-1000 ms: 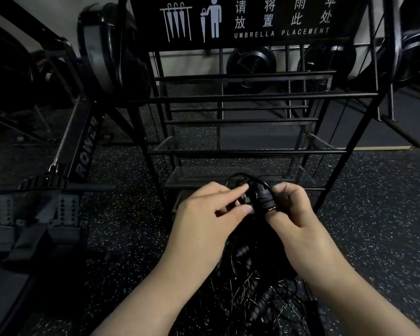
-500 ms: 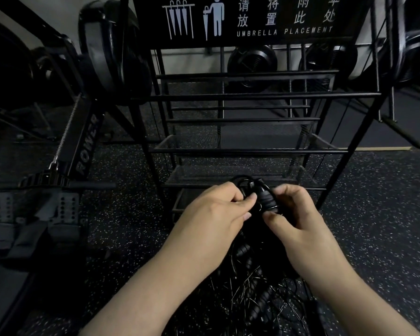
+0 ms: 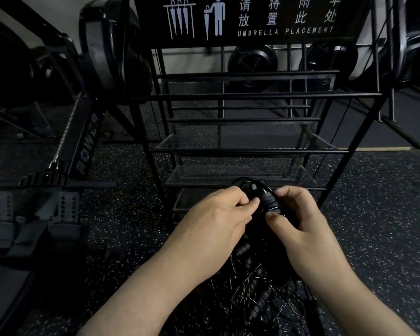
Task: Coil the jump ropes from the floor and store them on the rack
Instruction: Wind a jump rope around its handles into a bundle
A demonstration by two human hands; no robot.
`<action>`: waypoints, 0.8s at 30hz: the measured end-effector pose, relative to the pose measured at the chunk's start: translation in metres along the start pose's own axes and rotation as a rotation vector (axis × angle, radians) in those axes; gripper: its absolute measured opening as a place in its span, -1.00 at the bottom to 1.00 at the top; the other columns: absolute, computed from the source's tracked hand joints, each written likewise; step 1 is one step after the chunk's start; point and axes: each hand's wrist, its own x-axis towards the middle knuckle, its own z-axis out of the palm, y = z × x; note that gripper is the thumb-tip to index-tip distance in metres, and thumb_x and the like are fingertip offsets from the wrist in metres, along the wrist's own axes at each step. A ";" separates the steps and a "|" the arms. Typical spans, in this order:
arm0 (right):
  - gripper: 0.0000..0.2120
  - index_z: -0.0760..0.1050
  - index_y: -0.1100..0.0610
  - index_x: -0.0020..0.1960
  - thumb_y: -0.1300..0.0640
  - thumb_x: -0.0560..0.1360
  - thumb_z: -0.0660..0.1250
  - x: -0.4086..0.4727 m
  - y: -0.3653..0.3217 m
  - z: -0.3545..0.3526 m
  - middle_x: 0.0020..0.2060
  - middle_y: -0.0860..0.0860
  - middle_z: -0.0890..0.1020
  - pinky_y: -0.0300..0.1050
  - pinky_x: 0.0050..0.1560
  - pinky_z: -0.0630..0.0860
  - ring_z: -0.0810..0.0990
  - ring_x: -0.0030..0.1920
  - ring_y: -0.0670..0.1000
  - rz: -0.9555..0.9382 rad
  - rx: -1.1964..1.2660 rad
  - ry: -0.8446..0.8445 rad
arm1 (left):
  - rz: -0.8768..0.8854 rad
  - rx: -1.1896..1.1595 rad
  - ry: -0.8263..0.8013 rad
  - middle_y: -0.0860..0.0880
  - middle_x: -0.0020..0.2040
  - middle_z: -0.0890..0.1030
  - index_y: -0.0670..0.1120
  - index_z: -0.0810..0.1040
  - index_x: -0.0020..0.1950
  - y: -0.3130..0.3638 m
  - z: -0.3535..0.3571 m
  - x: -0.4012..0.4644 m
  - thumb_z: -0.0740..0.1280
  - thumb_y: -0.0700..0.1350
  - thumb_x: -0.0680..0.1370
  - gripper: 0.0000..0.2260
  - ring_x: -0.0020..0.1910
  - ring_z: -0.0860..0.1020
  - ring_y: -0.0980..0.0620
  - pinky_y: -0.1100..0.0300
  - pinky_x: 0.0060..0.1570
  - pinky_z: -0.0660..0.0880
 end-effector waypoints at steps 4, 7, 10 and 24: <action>-0.80 0.51 -0.11 0.08 0.17 0.56 0.39 0.002 -0.002 -0.001 -0.05 -0.14 0.71 0.01 0.01 0.61 0.68 -0.08 -0.12 0.023 0.006 0.057 | -0.068 -0.069 -0.022 0.24 0.05 0.44 -0.03 0.61 0.35 0.006 0.004 0.000 0.39 -0.05 0.61 -0.69 0.00 0.48 0.19 0.41 0.04 0.37; -0.82 0.51 -0.16 0.03 0.12 0.55 0.40 0.003 -0.004 -0.003 -0.04 -0.12 0.71 0.16 0.10 0.62 0.69 -0.05 -0.05 0.030 -0.007 0.058 | -0.151 -0.165 0.078 0.23 0.02 0.51 -0.02 0.67 0.29 0.008 0.009 0.001 0.46 -0.10 0.57 -0.72 0.02 0.53 0.18 0.45 0.01 0.38; -0.80 0.50 -0.15 0.06 0.11 0.53 0.41 0.003 -0.006 -0.004 -0.01 -0.13 0.71 0.22 0.16 0.60 0.69 0.00 -0.02 0.028 -0.019 0.051 | -0.235 -0.238 0.143 0.22 -0.01 0.56 0.02 0.69 0.25 0.010 0.011 0.002 0.46 -0.13 0.56 -0.74 0.07 0.55 0.22 0.50 0.06 0.37; -0.80 0.49 -0.19 0.05 0.09 0.55 0.40 0.004 -0.006 -0.002 -0.04 -0.17 0.70 0.08 0.00 0.62 0.69 -0.10 -0.05 0.050 -0.029 0.045 | -0.400 -0.480 0.064 0.21 0.02 0.59 0.00 0.71 0.07 0.010 0.011 0.006 0.37 -0.11 0.63 -0.88 0.03 0.57 0.24 0.46 0.02 0.41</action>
